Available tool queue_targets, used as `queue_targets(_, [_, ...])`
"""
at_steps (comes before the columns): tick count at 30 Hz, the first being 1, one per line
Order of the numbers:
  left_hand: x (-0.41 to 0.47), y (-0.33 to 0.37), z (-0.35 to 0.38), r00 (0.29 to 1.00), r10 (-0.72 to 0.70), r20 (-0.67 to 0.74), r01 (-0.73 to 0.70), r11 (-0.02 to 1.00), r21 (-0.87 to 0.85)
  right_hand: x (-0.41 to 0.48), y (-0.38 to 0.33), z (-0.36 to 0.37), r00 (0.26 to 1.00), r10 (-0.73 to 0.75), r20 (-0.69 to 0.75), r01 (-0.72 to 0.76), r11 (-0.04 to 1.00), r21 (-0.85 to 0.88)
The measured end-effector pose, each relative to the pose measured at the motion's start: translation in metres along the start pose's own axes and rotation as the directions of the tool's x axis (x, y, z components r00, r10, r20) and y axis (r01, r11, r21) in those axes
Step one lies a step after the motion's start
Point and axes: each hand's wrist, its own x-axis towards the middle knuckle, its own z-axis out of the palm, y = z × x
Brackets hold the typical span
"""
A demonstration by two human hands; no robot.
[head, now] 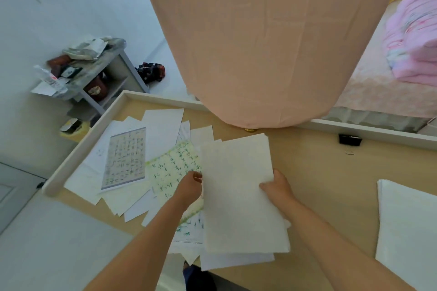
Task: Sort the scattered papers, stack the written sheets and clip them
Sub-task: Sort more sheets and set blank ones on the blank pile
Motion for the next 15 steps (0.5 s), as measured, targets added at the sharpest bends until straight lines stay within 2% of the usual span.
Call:
queue_targets(4, [0.04,-0.05,-0.064,0.976,-0.076,-0.202,0.105,0.985,0.137,0.019,-0.025,0.078,0.999,-0.029,0.04,0.033,0.992,-0.12])
queue_targets(7, [0.07,-0.075,-0.101,0.958,-0.177,-0.226,0.213,0.966,0.148,0.034,-0.041,0.139,0.996,-0.063,0.056,0.074,0.968,-0.241])
queue_targets(10, [0.102,-0.096,-0.119,0.947,-0.275,-0.168,0.285,0.958,0.042,0.048,-0.045,0.194,0.998,-0.048,0.03,0.055,0.938,-0.343])
queue_targets(12, [0.117,-0.106,-0.123,0.94,-0.312,-0.137,0.307,0.95,-0.06,0.058,-0.043,0.221,0.999,-0.03,-0.044,0.008,0.9,-0.435])
queue_targets(15, [0.124,-0.121,-0.119,0.948,-0.316,-0.029,0.291,0.904,-0.314,0.067,-0.034,0.245,0.985,0.016,-0.172,-0.12,0.779,-0.616])
